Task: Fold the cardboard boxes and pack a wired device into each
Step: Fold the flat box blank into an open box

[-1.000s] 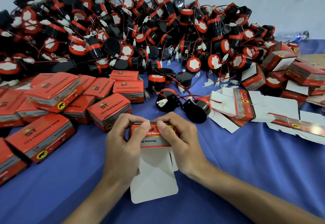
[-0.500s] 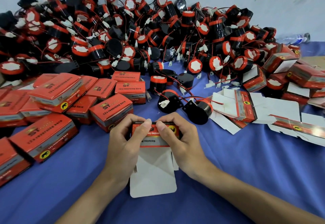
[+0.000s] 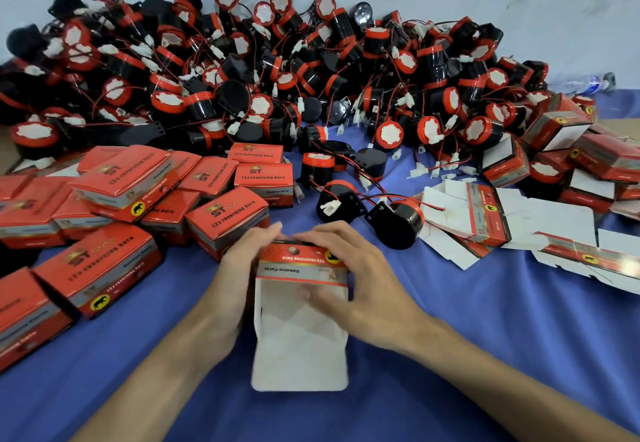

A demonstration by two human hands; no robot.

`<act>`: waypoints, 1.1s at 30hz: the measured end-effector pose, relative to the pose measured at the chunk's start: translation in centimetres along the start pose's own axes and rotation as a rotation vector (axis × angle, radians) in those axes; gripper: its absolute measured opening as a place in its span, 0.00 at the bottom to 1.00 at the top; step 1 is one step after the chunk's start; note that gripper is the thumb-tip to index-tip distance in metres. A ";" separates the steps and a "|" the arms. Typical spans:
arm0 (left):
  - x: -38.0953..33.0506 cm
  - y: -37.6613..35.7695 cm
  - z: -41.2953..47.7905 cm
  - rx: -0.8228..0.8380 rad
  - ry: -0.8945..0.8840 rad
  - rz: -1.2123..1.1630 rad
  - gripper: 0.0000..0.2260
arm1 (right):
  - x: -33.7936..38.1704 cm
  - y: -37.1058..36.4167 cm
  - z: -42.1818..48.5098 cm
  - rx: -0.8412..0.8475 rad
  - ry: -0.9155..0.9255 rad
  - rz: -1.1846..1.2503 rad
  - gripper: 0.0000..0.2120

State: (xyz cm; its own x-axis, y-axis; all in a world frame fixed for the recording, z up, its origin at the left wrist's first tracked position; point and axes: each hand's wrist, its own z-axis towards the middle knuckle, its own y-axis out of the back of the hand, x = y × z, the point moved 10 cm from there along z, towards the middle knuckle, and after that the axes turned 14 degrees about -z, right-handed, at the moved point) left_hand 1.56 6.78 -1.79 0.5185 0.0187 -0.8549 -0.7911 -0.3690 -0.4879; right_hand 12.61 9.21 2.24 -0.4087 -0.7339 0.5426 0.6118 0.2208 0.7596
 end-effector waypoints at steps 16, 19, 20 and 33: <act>-4.2 -2.9 -3.2 0.318 -0.686 0.687 0.55 | -4.3 -2.1 -1.1 0.197 -0.611 0.316 0.29; -4.2 -2.4 -2.5 0.234 -0.653 0.617 0.43 | -1.8 -0.7 -0.2 0.205 -0.276 -0.159 0.29; -4.7 -1.8 -2.2 0.220 -0.658 0.604 0.36 | -2.3 1.1 0.2 0.072 -0.264 -0.278 0.29; -6.8 0.2 -3.4 -0.014 -1.001 0.850 0.39 | -7.8 7.4 0.5 -0.118 -0.426 -0.924 0.21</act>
State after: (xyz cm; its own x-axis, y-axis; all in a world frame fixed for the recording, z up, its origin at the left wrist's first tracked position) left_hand -1.02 3.36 4.50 -0.6049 0.4518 -0.6557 -0.7430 -0.6164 0.2608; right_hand 19.99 16.91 3.76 -0.9468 -0.2911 -0.1369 -0.0109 -0.3965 0.9180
